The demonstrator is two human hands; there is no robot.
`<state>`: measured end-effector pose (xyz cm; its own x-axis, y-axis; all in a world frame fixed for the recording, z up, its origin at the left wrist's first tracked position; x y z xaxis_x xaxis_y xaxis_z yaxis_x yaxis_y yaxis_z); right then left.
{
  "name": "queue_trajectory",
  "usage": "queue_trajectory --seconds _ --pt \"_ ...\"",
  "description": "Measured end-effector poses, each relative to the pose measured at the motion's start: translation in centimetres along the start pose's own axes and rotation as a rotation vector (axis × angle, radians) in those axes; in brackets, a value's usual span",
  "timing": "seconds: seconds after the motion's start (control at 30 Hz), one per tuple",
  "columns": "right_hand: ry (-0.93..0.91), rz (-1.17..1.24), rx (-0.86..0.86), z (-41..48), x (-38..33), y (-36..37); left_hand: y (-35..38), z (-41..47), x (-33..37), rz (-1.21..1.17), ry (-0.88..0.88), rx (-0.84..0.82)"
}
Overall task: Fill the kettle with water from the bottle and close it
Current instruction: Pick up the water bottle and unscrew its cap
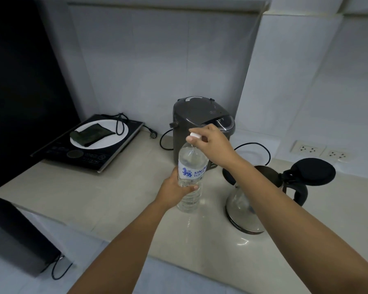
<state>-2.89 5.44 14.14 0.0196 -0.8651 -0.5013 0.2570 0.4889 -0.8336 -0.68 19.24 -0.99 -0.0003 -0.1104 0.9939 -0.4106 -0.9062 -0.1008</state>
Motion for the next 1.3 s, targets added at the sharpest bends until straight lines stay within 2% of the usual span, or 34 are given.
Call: queue_trajectory --seconds 0.17,0.57,0.7,0.9,1.03,1.3 --pt "0.006 0.026 0.056 0.1 0.0 0.4 0.0 0.3 -0.2 0.007 0.006 0.007" --pt "-0.041 0.227 -0.066 -0.2 0.4 0.3 -0.4 0.3 -0.8 -0.007 0.020 0.004" --pt "-0.044 0.168 -0.044 0.2 0.2 0.4 -0.6 0.1 -1.0 -0.017 0.003 0.004" --pt "-0.054 0.218 -0.015 0.3 0.4 -0.4 -0.2 0.2 -0.1 -0.016 0.011 -0.008" --pt "-0.054 0.394 -0.008 -0.1 0.4 -0.2 -0.2 0.2 -0.2 -0.001 0.009 0.000" --pt "0.127 0.806 0.040 -0.7 2.0 0.9 -0.3 0.1 -0.1 0.014 0.001 -0.006"
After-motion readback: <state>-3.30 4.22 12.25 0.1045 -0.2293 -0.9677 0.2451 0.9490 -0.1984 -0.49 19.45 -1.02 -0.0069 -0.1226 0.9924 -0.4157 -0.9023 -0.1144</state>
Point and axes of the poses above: each hand's wrist, its own z-axis towards the middle knuckle, its own y-axis out of the palm, x = y × z, the point moved 4 cm from there along z, towards the middle knuckle, and after that the axes turned 14 degrees about -z, right-handed, at the moved point
